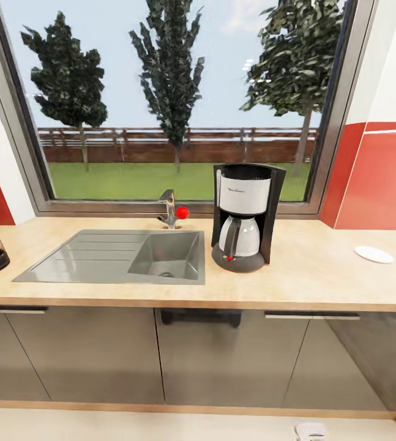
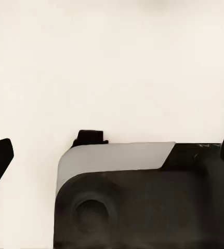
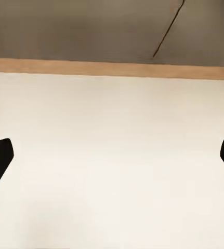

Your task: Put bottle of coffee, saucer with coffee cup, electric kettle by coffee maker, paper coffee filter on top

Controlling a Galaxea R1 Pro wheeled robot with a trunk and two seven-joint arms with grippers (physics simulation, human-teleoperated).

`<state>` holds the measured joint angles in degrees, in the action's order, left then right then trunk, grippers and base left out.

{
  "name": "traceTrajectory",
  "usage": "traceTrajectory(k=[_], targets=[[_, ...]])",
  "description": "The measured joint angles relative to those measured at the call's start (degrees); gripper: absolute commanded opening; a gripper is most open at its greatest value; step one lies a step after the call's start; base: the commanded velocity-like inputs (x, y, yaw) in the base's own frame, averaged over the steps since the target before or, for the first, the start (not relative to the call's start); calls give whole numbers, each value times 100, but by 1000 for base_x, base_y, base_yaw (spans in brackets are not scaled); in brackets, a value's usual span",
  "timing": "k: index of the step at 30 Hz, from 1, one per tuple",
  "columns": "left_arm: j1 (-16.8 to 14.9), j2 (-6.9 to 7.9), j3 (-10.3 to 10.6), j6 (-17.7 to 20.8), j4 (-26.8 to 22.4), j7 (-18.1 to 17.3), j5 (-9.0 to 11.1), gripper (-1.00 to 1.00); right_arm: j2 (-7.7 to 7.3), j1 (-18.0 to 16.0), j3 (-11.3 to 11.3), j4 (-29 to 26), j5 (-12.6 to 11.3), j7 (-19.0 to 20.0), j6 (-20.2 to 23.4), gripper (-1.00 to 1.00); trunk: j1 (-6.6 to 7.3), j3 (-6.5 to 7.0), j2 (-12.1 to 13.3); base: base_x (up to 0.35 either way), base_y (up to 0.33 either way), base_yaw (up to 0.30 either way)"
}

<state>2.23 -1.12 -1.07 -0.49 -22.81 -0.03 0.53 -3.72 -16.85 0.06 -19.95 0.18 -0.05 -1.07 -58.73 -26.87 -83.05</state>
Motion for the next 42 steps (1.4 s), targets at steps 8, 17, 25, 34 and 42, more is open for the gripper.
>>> traceTrajectory(k=[8,17,25,34,42], targets=[[3,7,-36,-6,-33,9,-5,100,-10,337,1,-31,10,11,3,100,0,-1,0,0,0,1],[3,1,-37,-7,-40,4,2,100,-11,334,1,-17,14,9,3,100,0,-1,0,0,0,131],[3,1,-37,-7,-40,4,2,100,-11,334,1,-12,14,6,3,100,0,-1,0,0,0,226],[3,1,-37,-7,-40,3,3,100,-13,334,1,-11,14,5,3,100,0,-1,0,0,0,238],[3,1,-37,-7,-40,3,3,100,-14,334,1,-11,14,2,3,100,0,-1,0,0,0,240]])
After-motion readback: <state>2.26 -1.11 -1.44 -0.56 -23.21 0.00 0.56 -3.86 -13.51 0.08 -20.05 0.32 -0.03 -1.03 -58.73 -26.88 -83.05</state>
